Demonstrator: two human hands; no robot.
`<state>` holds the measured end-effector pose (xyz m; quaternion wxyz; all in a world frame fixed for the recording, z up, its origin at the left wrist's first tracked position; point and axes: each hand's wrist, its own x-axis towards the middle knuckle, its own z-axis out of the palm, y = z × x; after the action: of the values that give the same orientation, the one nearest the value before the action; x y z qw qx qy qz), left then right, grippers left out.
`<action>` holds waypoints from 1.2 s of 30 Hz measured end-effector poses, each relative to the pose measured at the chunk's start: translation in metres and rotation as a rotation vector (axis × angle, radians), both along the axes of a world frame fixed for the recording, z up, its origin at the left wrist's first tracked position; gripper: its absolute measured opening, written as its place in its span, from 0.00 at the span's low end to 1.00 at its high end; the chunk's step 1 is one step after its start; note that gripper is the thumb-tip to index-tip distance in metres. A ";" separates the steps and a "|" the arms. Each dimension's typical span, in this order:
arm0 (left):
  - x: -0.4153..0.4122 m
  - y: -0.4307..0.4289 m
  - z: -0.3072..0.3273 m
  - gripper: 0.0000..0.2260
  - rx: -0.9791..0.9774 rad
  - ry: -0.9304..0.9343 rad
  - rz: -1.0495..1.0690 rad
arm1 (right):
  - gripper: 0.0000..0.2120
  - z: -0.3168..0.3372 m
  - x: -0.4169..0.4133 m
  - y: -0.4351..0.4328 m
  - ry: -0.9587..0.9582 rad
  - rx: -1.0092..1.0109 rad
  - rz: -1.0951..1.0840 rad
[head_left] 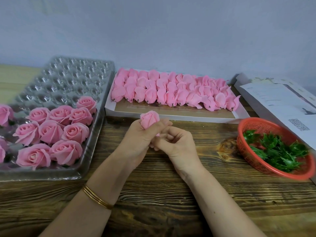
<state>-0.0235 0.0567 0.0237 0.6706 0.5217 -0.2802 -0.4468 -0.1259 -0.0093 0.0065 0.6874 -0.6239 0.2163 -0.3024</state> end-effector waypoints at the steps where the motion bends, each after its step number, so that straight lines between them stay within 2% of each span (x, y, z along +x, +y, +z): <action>1: 0.001 0.000 0.000 0.14 0.000 0.003 -0.024 | 0.04 0.000 0.000 0.000 0.000 0.023 0.012; 4: 0.002 0.001 0.000 0.16 -0.017 0.035 -0.071 | 0.10 0.001 0.000 -0.001 -0.002 0.123 0.057; 7: 0.004 0.002 -0.001 0.12 -0.008 0.039 -0.086 | 0.13 0.004 0.002 -0.002 -0.032 0.255 0.129; 11: 0.007 0.002 -0.002 0.09 -0.021 0.047 -0.110 | 0.07 0.010 0.003 -0.002 -0.067 0.445 0.228; 14: 0.006 0.001 -0.003 0.09 -0.024 0.057 -0.066 | 0.04 0.010 0.003 -0.001 -0.072 0.500 0.246; 16: 0.005 0.000 -0.004 0.11 -0.003 0.053 -0.007 | 0.01 0.006 0.003 -0.001 -0.059 0.440 0.193; 18: 0.003 -0.002 -0.006 0.10 0.021 0.043 0.051 | 0.07 0.002 0.002 -0.001 -0.022 0.311 0.114; 20: 0.002 -0.004 -0.008 0.10 0.037 0.027 0.105 | 0.09 0.000 0.002 0.000 0.016 0.136 0.037; 25: -0.003 -0.009 -0.014 0.18 -0.009 0.011 0.132 | 0.13 -0.003 0.003 0.003 0.064 -0.105 -0.074; 27: -0.005 -0.009 -0.014 0.16 -0.024 0.013 0.126 | 0.12 -0.002 0.003 0.004 0.063 -0.129 -0.096; 30: -0.004 -0.008 -0.011 0.19 -0.016 0.016 0.106 | 0.13 -0.002 0.003 0.005 0.042 -0.124 -0.112; 32: -0.002 -0.005 -0.006 0.15 0.008 0.014 0.075 | 0.11 -0.002 0.003 0.005 0.035 -0.102 -0.097; 34: -0.001 -0.003 -0.003 0.13 0.019 0.010 0.020 | 0.09 0.000 0.003 0.005 0.035 -0.024 -0.049; 36: 0.000 0.001 0.000 0.15 0.010 0.020 -0.033 | 0.10 0.004 0.003 0.004 0.022 0.118 0.039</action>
<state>-0.0233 0.0572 0.0238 0.6632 0.5160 -0.2797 -0.4644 -0.1234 -0.0054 0.0107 0.7265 -0.5895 0.2290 -0.2687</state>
